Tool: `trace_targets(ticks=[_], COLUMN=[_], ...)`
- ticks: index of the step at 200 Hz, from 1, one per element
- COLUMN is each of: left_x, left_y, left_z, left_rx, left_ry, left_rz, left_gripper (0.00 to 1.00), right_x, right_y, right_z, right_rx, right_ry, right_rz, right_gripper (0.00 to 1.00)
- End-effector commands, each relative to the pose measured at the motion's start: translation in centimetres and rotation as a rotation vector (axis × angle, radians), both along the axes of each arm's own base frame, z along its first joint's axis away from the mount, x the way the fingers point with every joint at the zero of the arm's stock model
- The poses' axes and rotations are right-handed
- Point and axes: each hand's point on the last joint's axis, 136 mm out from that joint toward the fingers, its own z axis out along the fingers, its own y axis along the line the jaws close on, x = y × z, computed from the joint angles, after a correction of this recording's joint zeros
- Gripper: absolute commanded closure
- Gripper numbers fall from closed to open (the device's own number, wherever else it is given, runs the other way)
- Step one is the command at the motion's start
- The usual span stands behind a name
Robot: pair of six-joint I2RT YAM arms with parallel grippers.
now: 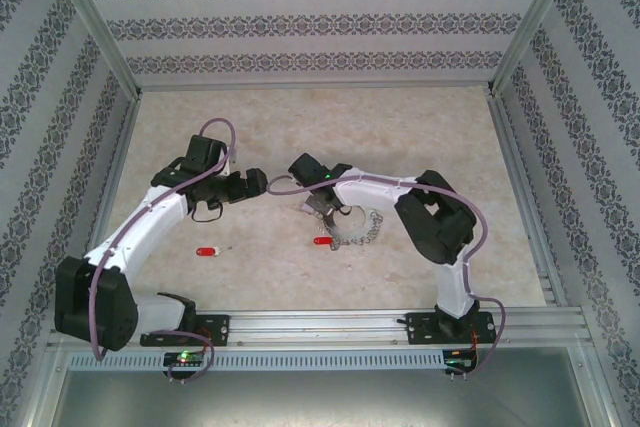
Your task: Put the keys on the keyring
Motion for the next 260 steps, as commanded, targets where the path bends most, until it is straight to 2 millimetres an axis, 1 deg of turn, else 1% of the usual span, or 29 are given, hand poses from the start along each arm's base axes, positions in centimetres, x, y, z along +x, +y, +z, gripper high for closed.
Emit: trace_targets(ticks=[1,12,23,35,49,67,75,85,91,95,107,117,128,134,142,149,157,164,167,172,176,180,191,204,217,223,237,255,260], left_x=[1.6,1.6,1.7,1.7,1.5,1.6,1.6,1.3,1.3,1.4,1.9,2.3,2.9,3.4,4.3,4.3,3.5,3.1,3.0,2.8,2.6,2.6,3.1,4.0,3.9,3.8,4.6,5.0,5.0], left_y=[-0.2,0.0,0.1,-0.1,-1.2,-2.1,-2.4,-3.2,-3.2,-3.1,-2.7,-3.2,-3.9,-4.2,-4.6,-5.9,-7.9,-9.2,-9.7,-10.2,-10.6,-10.7,-10.7,-10.3,-10.1,-10.0,-9.2,-7.9,-7.6], left_z=[5.7,6.6,7.1,6.9,6.3,6.2,6.8,8.0,8.7,8.9,9.2,9.5,9.0,8.4,7.1,6.2,5.2,4.2,3.9,3.3,3.0,2.7,2.1,1.8,1.4,1.3,1.1,1.2,1.2], left_rx=[-0.035,-0.037,-0.038,-0.046,-0.072,-0.098,-0.115,-0.138,-0.139,-0.135,-0.118,-0.124,-0.125,-0.119,-0.11,-0.125,-0.179,-0.228,-0.244,-0.268,-0.285,-0.293,-0.272,-0.218,-0.196,-0.193,-0.155,-0.093,-0.074], left_ry=[-0.242,-0.297,-0.333,-0.356,-0.39,-0.464,-0.533,-0.66,-0.731,-0.763,-0.81,-0.826,-0.823,-0.817,-0.811,-0.825,-0.821,-0.808,-0.813,-0.825,-0.841,-0.851,-0.893,-0.908,-0.88,-0.863,-0.833,-0.823,-0.814], left_rz=[-0.021,-0.017,-0.014,-0.03,-0.102,-0.162,-0.187,-0.242,-0.252,-0.245,-0.224,-0.25,-0.297,-0.314,-0.339,-0.444,-0.616,-0.733,-0.773,-0.834,-0.878,-0.901,-0.9,-0.854,-0.852,-0.845,-0.758,-0.652,-0.632], left_gripper=[0.01,0.01,0.01,0.01,0.01,0.01,0.01,0.01,0.01,0.01,0.01,0.01,0.01,0.01,0.01,0.01,0.0,0.06,0.12,0.18,0.21,0.21,0.2,0.18,0.17,0.17,0.16,0.15,0.15], right_x=[0.2,0.1,0.1,-0.1,-0.5,-0.8,-0.8,-0.8,-0.9,-0.9,-1.0,-1.2,-1.3,-1.5,-1.7,-1.8,-2.2,-2.7,-2.9,-3.2,-3.5,-3.9,-4.3,-3.9,-3.8,-3.9,-3.9,-4.0,-3.9], right_y=[0.3,0.2,0.0,0.0,0.7,1.6,1.9,2.1,2.3,2.4,2.5,2.6,2.5,2.5,2.4,2.4,2.4,2.7,2.8,3.0,3.2,3.4,3.4,2.8,2.0,2.0,1.9,1.8,1.9], right_z=[2.0,2.2,2.1,1.8,1.6,2.6,3.3,4.2,4.6,4.7,5.2,5.4,5.6,5.5,5.4,5.1,4.8,4.7,4.6,4.5,4.5,4.5,4.1,3.1,2.1,2.2,2.5,2.6,2.6], right_rx=[0.117,0.151,0.177,0.214,0.283,0.368,0.401,0.448,0.475,0.49,0.525,0.558,0.61,0.644,0.681,0.709,0.741,0.765,0.77,0.781,0.796,0.803,0.804,0.757,0.695,0.716,0.734,0.731,0.724], right_ry=[-0.017,-0.003,0.014,0.036,0.056,0.04,0.021,0.003,0.004,0.007,0.003,0.002,0.008,0.026,0.035,0.038,0.044,0.049,0.052,0.058,0.068,0.083,0.109,0.116,0.159,0.18,0.202,0.228,0.233], right_rz=[-0.024,-0.03,-0.039,-0.037,-0.017,0.013,0.023,0.037,0.048,0.056,0.071,0.097,0.118,0.144,0.161,0.186,0.225,0.274,0.289,0.313,0.339,0.372,0.403,0.4,0.381,0.38,0.364,0.341,0.333], right_gripper=[1.0,1.0,1.0,1.0,1.0,1.0,1.0,1.0,1.0,1.0,1.0,1.0,1.0,1.0,1.0,1.0,1.0,1.0,1.0,1.0,1.0,1.0,1.0,1.0,1.0,1.0,1.0,0.87,0.86])
